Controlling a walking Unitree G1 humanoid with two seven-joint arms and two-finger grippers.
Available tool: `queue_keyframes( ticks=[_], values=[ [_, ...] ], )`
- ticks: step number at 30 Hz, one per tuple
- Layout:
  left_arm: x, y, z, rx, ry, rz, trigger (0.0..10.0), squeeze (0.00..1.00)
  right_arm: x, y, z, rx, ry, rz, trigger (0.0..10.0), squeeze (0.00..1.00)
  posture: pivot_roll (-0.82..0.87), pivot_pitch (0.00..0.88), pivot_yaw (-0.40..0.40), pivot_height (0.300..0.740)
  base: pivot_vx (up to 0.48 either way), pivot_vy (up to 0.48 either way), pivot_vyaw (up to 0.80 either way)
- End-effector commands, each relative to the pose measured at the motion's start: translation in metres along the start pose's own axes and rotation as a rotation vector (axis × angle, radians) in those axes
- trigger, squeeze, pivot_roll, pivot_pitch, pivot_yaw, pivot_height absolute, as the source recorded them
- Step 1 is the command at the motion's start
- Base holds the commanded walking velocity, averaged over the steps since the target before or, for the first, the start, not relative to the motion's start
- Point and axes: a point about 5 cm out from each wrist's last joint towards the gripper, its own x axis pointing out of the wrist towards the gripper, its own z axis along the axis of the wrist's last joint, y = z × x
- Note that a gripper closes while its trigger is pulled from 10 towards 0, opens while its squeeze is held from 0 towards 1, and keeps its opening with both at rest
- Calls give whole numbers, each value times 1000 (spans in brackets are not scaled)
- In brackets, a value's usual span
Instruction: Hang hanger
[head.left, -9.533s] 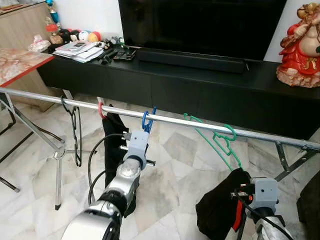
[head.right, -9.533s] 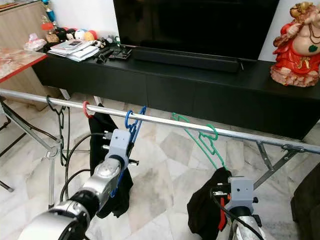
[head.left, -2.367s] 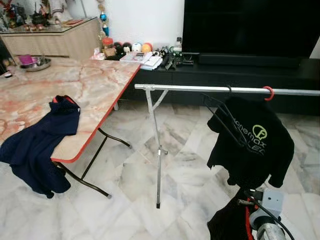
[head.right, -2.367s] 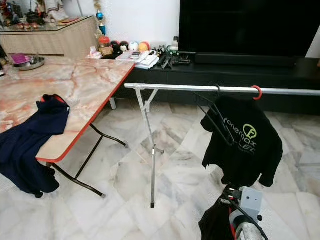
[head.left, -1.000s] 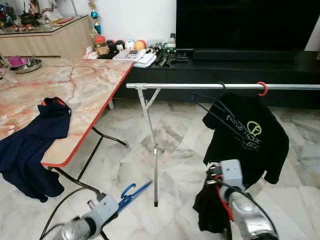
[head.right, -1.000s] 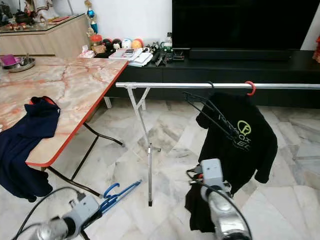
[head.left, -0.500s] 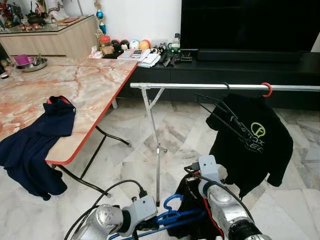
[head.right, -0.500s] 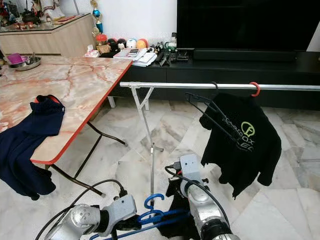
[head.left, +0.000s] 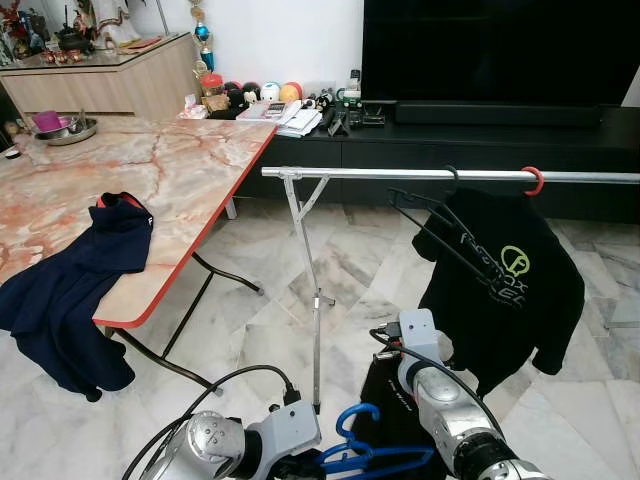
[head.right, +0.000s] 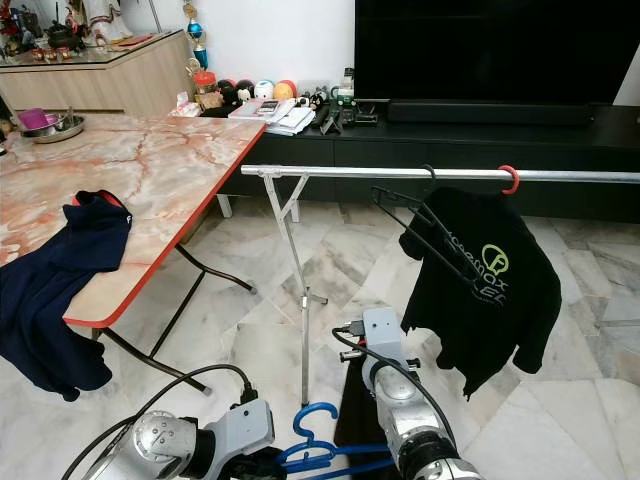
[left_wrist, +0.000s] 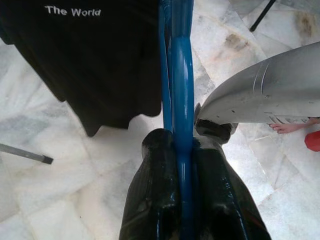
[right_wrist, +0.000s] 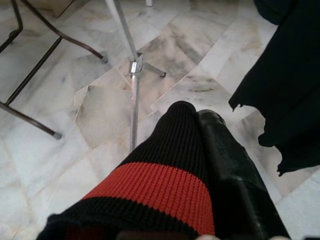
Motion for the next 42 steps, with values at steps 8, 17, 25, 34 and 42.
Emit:
queue_keyframes(
  ticks=[8, 17, 25, 34, 42],
  values=[
    [-5, -7, 4, 63, 68, -78, 10000, 0, 3, -10, 17, 20, -60, -61, 10000, 0, 121, 0, 27, 740, 0, 0, 0],
    [-15, 36, 0, 222, 226, 270, 10000, 0, 4, -23, 29, 23, -93, -98, 10000, 0, 119, 0, 20, 740, 0, 0, 0],
    [-17, 44, -10, 287, 331, 322, 10000, 0, 4, -28, 30, 30, -97, -114, 10000, 0, 115, 0, 17, 740, 0, 0, 0],
    [-12, 32, -13, 281, 326, 204, 10000, 0, 5, -32, 39, 46, -120, -123, 10000, 0, 114, 0, 15, 740, 0, 0, 0],
    [-2, 19, 15, 177, 101, 93, 10000, 0, 5, -20, 37, 59, -110, -99, 10000, 0, 116, 0, 13, 740, 0, 0, 0]
  ],
)
